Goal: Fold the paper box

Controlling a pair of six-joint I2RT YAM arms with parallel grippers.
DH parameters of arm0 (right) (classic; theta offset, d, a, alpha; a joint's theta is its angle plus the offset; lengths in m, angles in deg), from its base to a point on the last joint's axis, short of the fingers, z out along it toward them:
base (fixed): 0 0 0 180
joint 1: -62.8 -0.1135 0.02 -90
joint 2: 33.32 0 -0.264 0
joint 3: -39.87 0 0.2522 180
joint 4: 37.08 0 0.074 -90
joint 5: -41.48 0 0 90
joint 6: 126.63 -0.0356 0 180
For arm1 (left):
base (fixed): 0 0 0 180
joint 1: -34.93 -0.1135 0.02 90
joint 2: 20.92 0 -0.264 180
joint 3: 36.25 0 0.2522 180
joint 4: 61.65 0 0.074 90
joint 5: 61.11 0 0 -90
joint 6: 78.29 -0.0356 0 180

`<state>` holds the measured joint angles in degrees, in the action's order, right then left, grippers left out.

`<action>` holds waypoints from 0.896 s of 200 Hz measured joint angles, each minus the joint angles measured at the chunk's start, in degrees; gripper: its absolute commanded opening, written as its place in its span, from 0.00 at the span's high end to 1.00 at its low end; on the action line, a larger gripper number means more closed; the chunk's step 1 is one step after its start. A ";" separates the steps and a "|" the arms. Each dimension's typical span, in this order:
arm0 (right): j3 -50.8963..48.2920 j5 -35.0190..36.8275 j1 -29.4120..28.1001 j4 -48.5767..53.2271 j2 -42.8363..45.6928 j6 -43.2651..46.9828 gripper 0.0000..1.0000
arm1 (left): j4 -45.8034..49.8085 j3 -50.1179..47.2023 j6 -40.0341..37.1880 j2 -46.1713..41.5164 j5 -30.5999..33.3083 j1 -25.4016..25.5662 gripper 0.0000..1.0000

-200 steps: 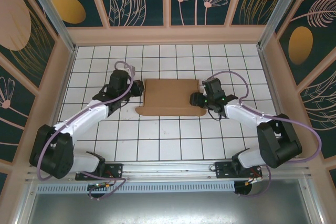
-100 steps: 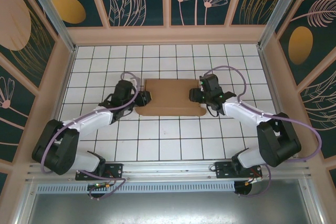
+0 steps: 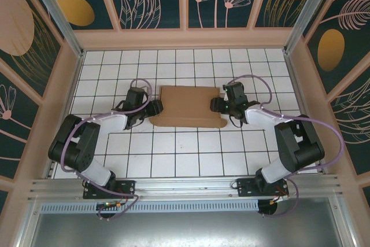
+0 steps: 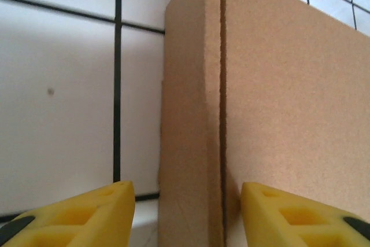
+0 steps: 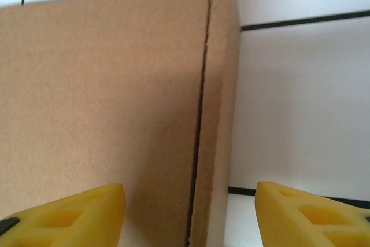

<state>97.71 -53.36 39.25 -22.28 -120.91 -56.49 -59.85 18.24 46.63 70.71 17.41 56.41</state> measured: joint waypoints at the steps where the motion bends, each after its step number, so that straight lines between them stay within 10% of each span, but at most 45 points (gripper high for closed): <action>1: 0.00 -0.07 0.00 0.00 0.00 -0.02 0.39 | 0.00 0.09 0.00 0.09 0.02 -0.02 0.56; 71: -5.86 -10.93 8.79 -7.74 4.33 -3.65 0.29 | -3.19 2.45 -2.05 4.63 -10.47 -5.07 0.83; 179: -8.85 -24.92 11.52 -15.98 -1.51 -11.61 0.16 | -10.88 2.99 -0.24 10.91 -26.40 -10.93 0.88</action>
<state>88.86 -78.28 50.77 -38.26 -122.42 -68.10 -70.74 21.23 46.39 81.62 -9.00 45.48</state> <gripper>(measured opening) 0.795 0.133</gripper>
